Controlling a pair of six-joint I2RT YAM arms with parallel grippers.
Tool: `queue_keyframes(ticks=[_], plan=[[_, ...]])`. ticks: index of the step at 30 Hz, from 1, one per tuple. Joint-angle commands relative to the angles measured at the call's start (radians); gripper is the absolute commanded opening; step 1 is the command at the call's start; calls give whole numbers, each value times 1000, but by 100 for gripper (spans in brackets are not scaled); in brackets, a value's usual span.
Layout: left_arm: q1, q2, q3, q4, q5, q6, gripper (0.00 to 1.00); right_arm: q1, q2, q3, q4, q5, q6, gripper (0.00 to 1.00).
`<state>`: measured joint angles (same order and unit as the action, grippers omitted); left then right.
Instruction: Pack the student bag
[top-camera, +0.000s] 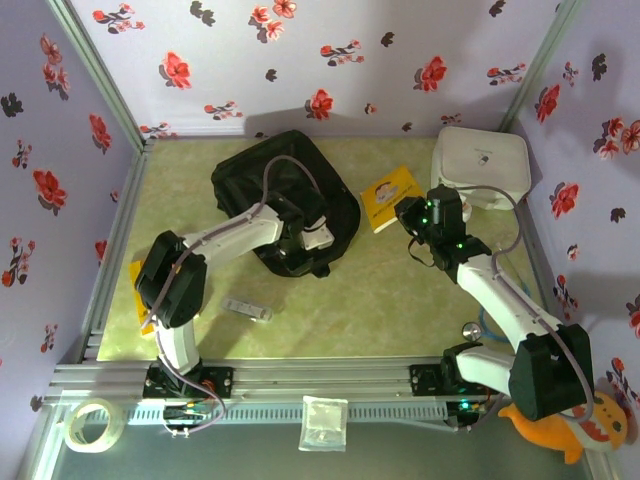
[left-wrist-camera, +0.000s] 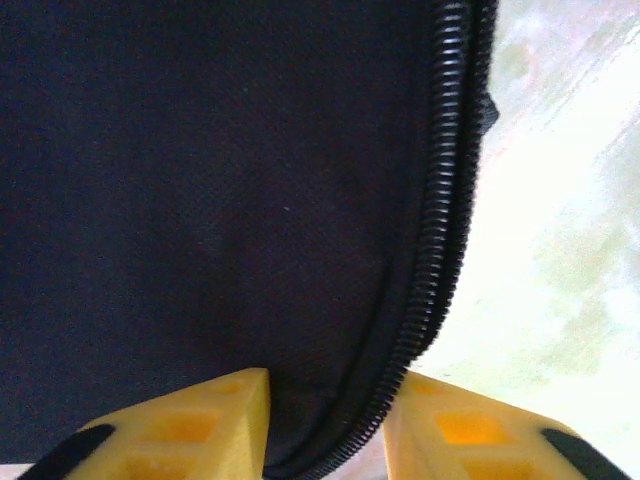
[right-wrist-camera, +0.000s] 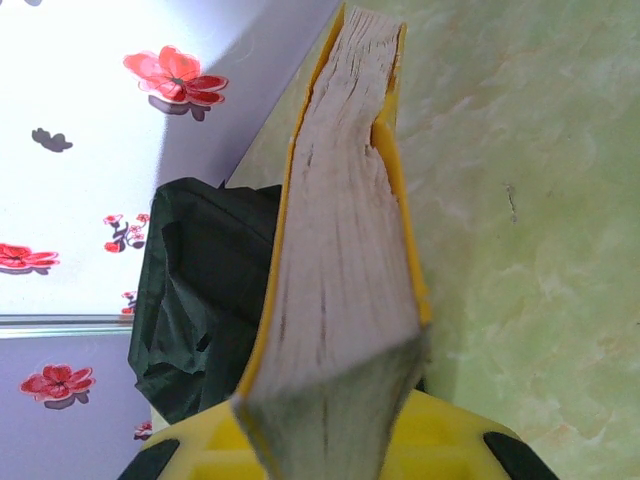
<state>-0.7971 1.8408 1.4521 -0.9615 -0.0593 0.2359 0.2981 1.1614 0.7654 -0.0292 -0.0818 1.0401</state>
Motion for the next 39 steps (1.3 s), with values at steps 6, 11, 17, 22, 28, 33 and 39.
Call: queue_keyframes(ticks=[6,11,17,22,28,33,39], plan=[[-7,-4,63,-14,-73,3,16,-4,-11,5,40,7,6,12],[-5,-33,76,-17,-91,-19,13,-7,-15,3,32,8,6,12],[5,-84,74,-14,-89,-9,14,-8,-21,2,26,11,4,12],[18,-88,68,-50,-80,12,16,-10,-21,1,25,11,6,12],[28,-91,63,-12,-80,-4,3,-10,-20,2,25,14,7,12],[36,-127,63,90,-111,-43,0,-11,-27,1,22,11,2,12],[45,-256,40,275,-297,-131,0,-19,-77,0,-11,31,-27,13]])
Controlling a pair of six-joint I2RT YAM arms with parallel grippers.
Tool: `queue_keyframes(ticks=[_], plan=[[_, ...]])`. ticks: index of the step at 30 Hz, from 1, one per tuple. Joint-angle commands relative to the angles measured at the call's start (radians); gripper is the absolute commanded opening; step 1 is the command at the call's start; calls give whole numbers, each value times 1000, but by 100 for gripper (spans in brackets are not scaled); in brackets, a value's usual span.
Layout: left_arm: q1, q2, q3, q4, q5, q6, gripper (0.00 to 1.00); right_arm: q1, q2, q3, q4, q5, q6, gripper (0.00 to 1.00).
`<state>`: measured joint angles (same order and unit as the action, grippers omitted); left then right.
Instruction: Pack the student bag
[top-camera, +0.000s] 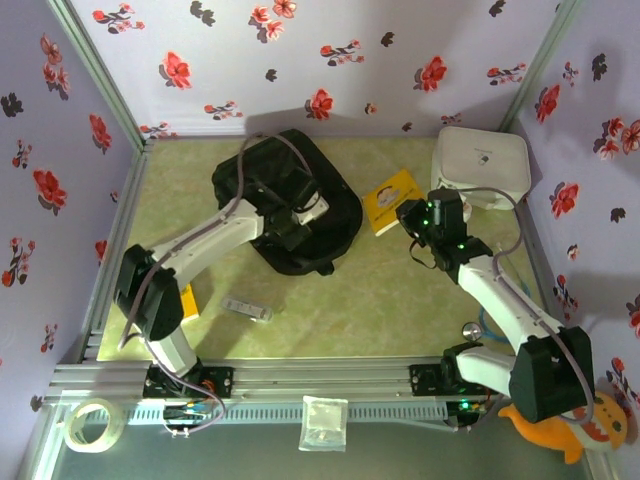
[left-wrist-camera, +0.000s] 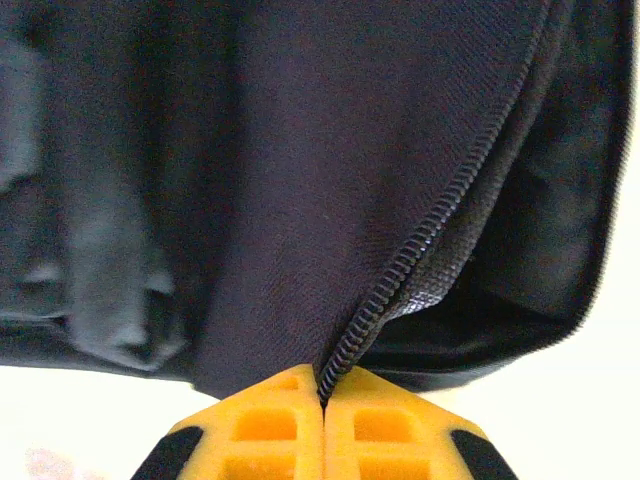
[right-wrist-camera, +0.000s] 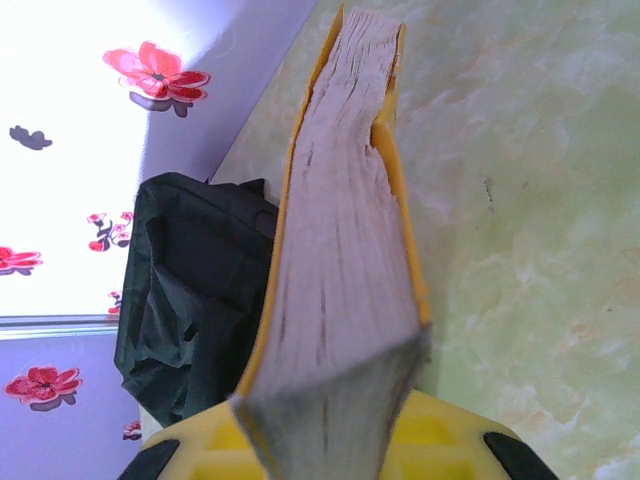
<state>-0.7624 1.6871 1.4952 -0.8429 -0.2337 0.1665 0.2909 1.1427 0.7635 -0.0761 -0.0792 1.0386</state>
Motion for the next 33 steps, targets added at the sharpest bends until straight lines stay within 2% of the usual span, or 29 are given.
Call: queue_keyframes(ticks=[1,5,11,18,26,33], plan=[[12,-123,-12,191,-142,-66,0,-12,-68,1,35,30,-30,13],[15,-177,-33,316,-173,-91,0,-10,-108,-7,37,23,-38,13],[17,-172,-51,417,-178,-132,0,-10,-178,-29,55,-24,-64,13],[17,-173,-82,485,-178,-151,0,-7,-193,-105,164,-173,-11,13],[10,-196,-140,532,-69,-114,0,53,-82,-181,351,-252,117,13],[2,-204,-170,521,-64,-103,0,121,52,-160,512,-285,195,13]])
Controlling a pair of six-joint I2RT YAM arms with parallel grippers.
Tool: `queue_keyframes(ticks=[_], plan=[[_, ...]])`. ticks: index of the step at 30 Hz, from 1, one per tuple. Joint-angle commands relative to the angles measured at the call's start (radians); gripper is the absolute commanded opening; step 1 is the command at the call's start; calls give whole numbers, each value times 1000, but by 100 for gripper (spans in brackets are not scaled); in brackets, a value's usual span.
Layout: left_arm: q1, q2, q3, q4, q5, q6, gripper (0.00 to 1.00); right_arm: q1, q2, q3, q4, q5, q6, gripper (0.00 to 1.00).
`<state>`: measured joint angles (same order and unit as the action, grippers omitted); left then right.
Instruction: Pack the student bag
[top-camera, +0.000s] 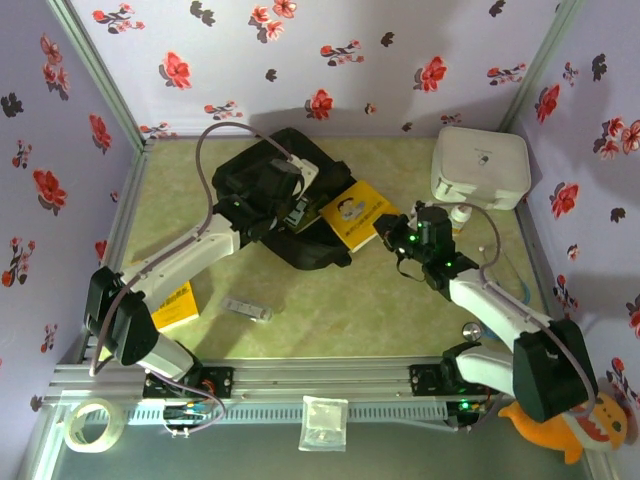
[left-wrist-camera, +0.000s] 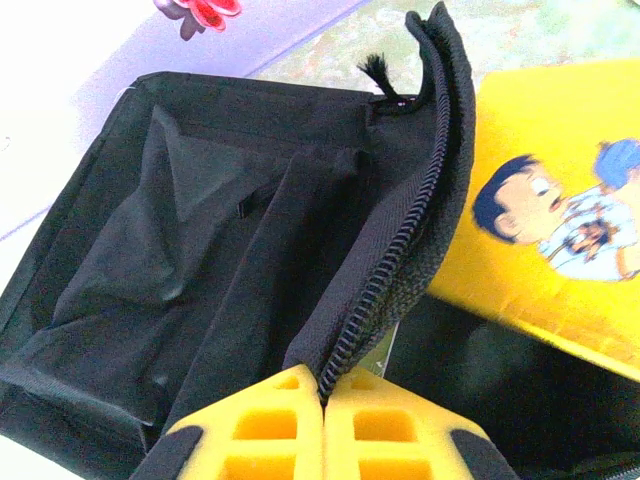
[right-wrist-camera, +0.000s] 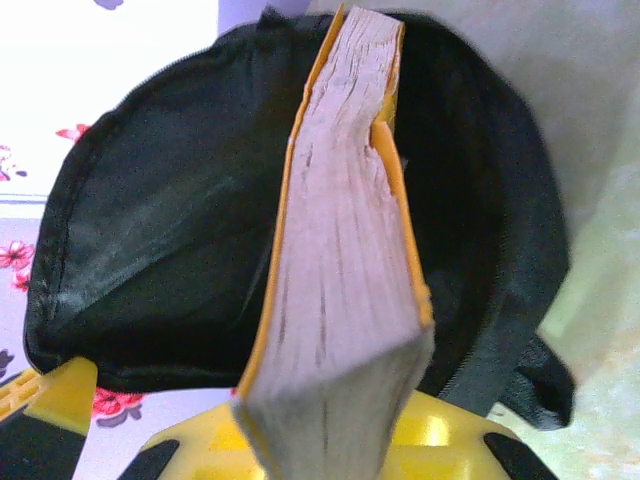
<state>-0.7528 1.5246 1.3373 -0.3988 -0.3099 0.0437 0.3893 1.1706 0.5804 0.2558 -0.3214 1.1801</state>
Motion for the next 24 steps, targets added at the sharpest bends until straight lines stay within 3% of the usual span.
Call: queue_keyframes(ticks=[1,8,24], plan=[[-9,-43,-13,78,14,19,0,30,37,25,195,-43,63,13],[-11,-53,-21,83,21,28,0,80,133,70,219,-19,87,14],[-13,-91,-61,96,41,39,0,129,499,304,63,42,184,15]])
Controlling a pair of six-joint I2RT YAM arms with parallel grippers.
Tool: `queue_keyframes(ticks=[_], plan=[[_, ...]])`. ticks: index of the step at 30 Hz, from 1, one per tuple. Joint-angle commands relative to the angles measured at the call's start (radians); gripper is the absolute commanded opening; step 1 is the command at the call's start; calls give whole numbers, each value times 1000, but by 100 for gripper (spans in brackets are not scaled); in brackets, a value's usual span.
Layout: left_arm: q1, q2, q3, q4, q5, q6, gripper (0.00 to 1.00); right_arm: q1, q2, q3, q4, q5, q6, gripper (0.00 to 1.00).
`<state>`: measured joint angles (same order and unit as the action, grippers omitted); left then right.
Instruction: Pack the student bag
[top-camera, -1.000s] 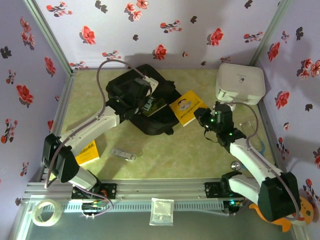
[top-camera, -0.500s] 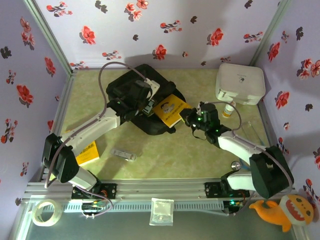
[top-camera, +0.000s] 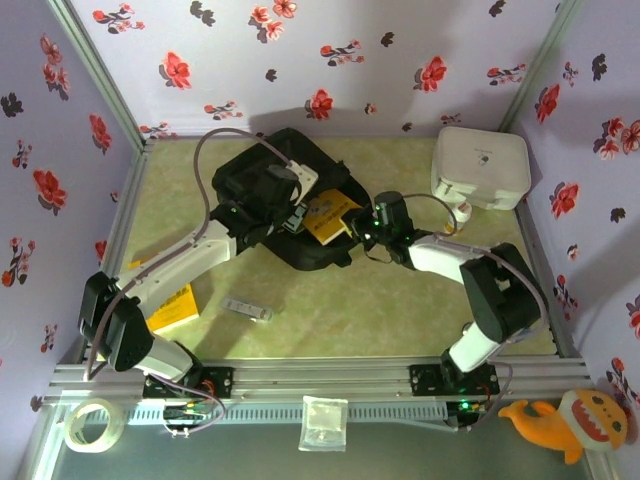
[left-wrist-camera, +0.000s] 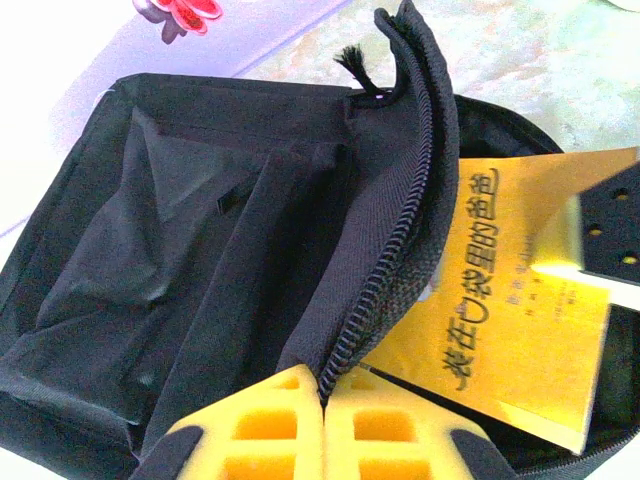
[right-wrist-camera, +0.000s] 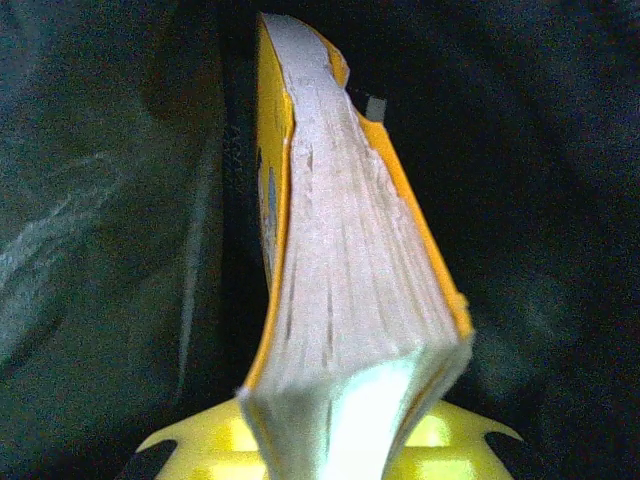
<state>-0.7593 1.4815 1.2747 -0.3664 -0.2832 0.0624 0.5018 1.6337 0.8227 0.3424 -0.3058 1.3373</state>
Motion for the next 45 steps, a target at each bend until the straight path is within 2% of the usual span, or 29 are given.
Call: queue_keyframes(ticks=[1,5,11,19,28,31,34,36,45], plan=[[-7,-49,1,69,14,22,0,18,50,75,-16,33,32,15],[-7,-48,8,96,19,29,0,26,109,139,13,92,29,14],[-6,-50,28,122,32,50,0,44,241,263,35,64,30,14],[3,-50,29,149,43,31,0,55,360,333,148,91,46,15],[18,-51,19,165,51,10,0,53,451,393,255,61,80,24],[20,-53,9,167,59,12,0,47,451,392,251,36,80,26],[23,-53,-5,169,59,17,0,38,433,376,243,-7,72,13],[26,-52,-16,171,59,16,0,34,408,355,227,-43,57,10],[32,-59,-49,190,60,20,0,3,366,232,332,-302,89,9]])
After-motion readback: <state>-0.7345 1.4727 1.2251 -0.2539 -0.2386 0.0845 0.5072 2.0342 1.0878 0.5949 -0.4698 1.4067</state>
